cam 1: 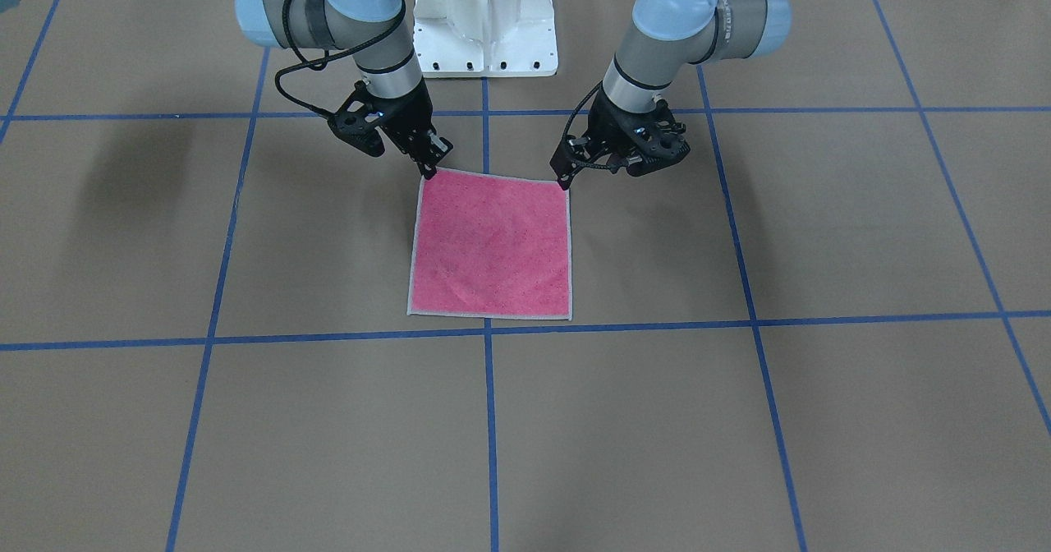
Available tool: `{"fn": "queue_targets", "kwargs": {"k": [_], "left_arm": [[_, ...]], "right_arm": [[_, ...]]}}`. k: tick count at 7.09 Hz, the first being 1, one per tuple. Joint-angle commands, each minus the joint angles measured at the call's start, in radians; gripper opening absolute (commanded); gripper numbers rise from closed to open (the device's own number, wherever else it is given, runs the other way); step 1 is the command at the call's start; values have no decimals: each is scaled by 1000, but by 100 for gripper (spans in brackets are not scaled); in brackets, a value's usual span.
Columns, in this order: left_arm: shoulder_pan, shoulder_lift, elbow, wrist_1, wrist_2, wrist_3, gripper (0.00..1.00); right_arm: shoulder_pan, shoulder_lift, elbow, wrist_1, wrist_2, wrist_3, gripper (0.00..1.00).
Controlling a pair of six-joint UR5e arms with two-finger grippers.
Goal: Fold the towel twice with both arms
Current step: 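Lower both grippers onto the towel's two near corners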
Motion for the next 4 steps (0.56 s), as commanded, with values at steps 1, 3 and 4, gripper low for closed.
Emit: {"fn": "queue_targets", "kwargs": {"k": [1, 3, 4], "left_arm": [[51, -2, 42, -80, 45, -60, 89], [85, 1, 45, -85, 104, -75, 78], [89, 9, 45, -87, 105, -75, 72]], "right_arm": [[0, 2, 1, -2, 1, 0, 0], [1, 1, 7, -2, 2, -1, 0], [1, 1, 7, -2, 4, 0, 0]]}}
